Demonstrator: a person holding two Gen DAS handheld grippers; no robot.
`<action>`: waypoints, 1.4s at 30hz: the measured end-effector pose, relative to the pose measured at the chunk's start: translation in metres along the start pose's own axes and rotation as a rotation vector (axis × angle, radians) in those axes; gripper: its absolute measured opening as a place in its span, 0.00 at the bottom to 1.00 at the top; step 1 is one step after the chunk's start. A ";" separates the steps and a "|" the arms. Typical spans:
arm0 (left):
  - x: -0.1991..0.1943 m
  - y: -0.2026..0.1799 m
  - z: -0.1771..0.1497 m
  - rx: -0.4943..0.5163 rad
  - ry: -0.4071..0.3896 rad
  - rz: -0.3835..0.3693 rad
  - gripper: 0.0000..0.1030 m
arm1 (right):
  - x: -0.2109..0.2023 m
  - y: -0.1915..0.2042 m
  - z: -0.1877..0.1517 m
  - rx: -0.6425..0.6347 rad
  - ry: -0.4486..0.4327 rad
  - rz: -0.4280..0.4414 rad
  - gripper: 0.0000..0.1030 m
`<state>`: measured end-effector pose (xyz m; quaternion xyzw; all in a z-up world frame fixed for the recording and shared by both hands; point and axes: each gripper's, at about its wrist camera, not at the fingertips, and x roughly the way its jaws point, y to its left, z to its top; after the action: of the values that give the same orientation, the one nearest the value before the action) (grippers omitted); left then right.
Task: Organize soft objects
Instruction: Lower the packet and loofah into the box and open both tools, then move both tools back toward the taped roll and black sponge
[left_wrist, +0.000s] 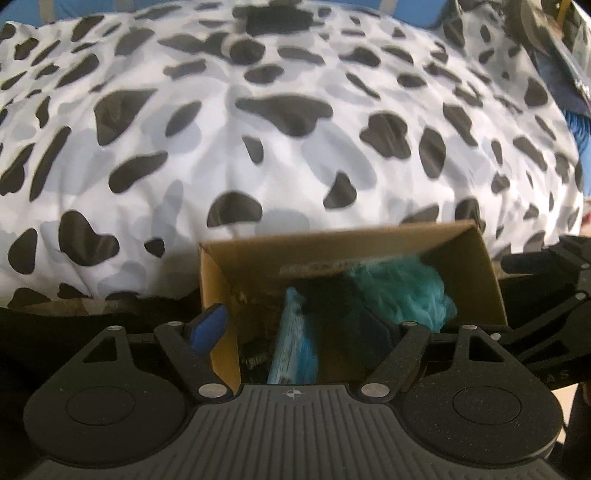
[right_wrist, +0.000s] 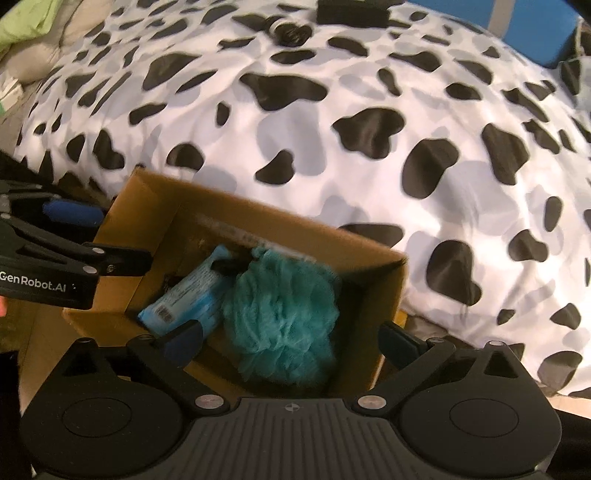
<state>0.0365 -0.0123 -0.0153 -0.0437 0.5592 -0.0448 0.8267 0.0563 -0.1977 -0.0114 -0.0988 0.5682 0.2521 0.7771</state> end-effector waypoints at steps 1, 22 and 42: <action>-0.002 0.000 0.001 -0.003 -0.018 0.002 0.76 | -0.001 -0.001 0.001 0.006 -0.016 -0.016 0.98; -0.018 0.007 0.050 -0.012 -0.079 0.046 0.76 | -0.027 -0.027 0.025 0.086 -0.279 -0.144 1.00; -0.008 0.015 0.098 0.028 -0.214 0.057 0.76 | -0.027 -0.037 0.075 -0.038 -0.420 -0.125 1.00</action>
<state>0.1246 0.0059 0.0264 -0.0209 0.4682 -0.0241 0.8831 0.1313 -0.2041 0.0334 -0.0938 0.3817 0.2290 0.8905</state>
